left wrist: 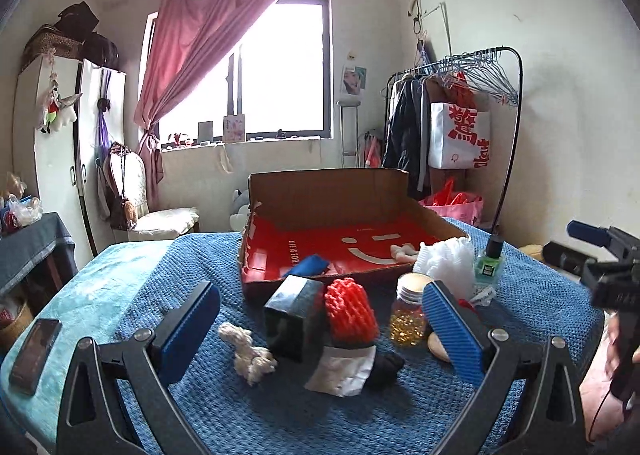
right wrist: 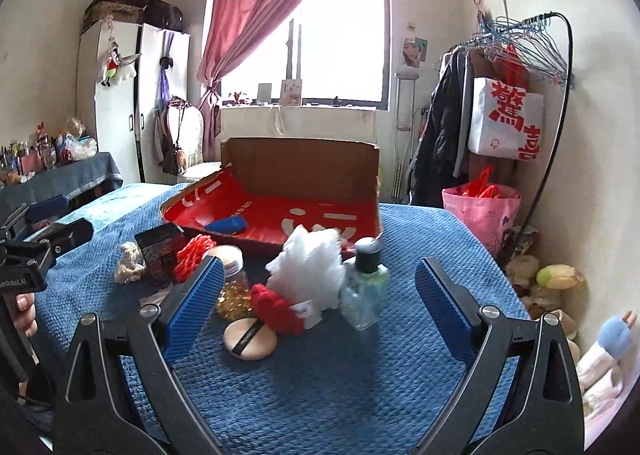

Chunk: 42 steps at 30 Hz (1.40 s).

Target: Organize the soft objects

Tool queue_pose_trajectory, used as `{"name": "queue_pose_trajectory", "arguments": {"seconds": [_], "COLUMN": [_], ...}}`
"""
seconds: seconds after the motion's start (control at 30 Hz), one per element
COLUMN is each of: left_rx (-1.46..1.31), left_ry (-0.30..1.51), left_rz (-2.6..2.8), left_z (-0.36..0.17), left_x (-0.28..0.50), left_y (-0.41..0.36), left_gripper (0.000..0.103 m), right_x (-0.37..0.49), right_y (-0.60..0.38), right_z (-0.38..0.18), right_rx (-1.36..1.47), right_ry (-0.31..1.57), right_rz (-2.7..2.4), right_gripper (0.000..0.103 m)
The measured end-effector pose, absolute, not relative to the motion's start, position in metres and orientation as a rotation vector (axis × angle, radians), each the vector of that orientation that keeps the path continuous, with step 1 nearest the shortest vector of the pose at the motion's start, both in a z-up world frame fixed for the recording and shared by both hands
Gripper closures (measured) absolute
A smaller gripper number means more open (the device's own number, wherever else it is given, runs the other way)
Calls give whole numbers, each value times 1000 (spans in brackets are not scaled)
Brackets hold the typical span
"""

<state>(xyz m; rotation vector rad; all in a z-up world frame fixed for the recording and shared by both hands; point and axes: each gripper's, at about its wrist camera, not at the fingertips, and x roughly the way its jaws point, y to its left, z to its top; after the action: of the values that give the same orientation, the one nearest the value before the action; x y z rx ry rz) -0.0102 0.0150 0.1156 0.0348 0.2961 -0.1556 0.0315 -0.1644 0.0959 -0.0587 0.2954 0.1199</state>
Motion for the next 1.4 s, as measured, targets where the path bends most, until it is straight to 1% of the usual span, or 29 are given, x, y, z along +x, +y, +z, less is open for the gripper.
{"name": "queue_pose_trajectory", "arguments": {"seconds": [0.23, 0.43, 0.67, 1.4], "left_rx": [9, 10, 20, 27], "left_ry": [318, 352, 414, 490], "left_rz": [-137, -121, -119, -105], "left_z": [92, 71, 51, 32], "left_x": [-10, -6, 3, 12], "left_y": [6, 0, -2, 0], "left_gripper": [0, 0, 0, 0], "right_x": [31, 39, 45, 59], "right_y": [-146, -151, -145, -142], "right_z": [68, 45, 23, -1], "right_rx": [-18, 45, 12, 36], "right_ry": [278, 329, 381, 479], "right_rz": [126, 104, 72, 76], "right_gripper": [5, 5, 5, 5]}}
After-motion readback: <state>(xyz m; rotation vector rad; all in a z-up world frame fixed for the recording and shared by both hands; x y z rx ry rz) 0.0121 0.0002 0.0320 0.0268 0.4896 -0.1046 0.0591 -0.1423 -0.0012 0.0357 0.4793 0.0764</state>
